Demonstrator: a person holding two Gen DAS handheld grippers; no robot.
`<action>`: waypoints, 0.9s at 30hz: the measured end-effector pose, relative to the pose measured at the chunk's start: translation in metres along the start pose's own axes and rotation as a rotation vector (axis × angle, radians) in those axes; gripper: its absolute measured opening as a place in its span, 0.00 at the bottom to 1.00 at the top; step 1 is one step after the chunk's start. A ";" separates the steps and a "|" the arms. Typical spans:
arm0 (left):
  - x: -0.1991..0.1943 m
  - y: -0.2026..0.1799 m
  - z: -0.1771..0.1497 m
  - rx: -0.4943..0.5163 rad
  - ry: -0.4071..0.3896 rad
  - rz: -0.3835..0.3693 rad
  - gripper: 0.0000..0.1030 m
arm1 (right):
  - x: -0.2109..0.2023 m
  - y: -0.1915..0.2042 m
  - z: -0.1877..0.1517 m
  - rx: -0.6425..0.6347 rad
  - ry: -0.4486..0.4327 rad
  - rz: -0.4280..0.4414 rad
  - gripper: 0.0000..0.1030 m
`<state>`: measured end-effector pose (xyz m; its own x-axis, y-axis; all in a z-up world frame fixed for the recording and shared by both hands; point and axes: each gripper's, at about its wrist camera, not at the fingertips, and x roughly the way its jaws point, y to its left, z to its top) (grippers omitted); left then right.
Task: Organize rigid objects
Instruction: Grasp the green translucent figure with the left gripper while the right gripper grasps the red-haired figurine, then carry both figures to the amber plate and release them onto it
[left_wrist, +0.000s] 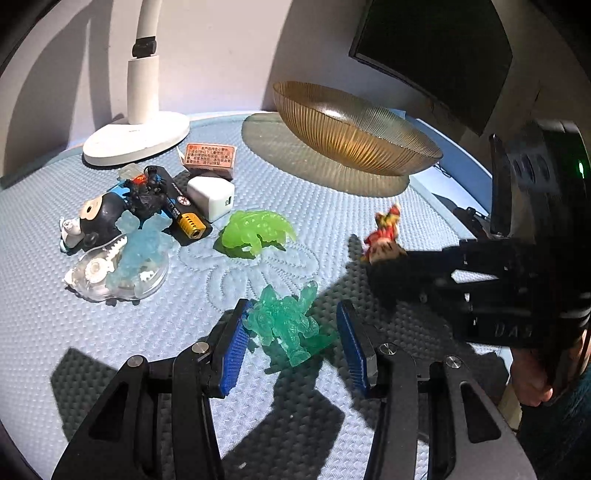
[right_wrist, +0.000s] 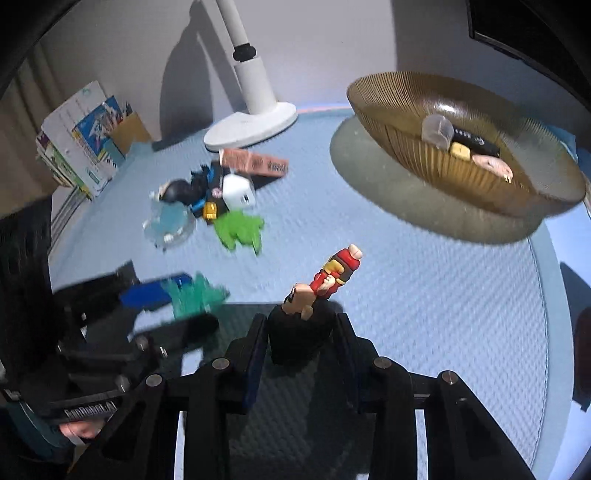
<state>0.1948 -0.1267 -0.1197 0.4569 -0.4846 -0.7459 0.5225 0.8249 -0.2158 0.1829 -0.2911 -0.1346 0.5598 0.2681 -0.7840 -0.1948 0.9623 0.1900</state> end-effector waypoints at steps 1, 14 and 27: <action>0.000 -0.001 0.000 0.003 -0.003 0.009 0.43 | 0.001 -0.001 -0.003 0.004 -0.003 0.003 0.34; 0.004 0.001 0.001 -0.005 0.015 0.017 0.45 | -0.001 0.003 -0.009 0.173 0.011 -0.146 0.57; 0.001 -0.010 0.004 0.043 -0.005 0.072 0.41 | -0.018 -0.005 -0.008 0.216 -0.103 -0.176 0.31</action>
<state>0.1929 -0.1367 -0.1159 0.4980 -0.4261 -0.7553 0.5189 0.8443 -0.1341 0.1670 -0.3009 -0.1262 0.6508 0.0886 -0.7540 0.0826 0.9790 0.1862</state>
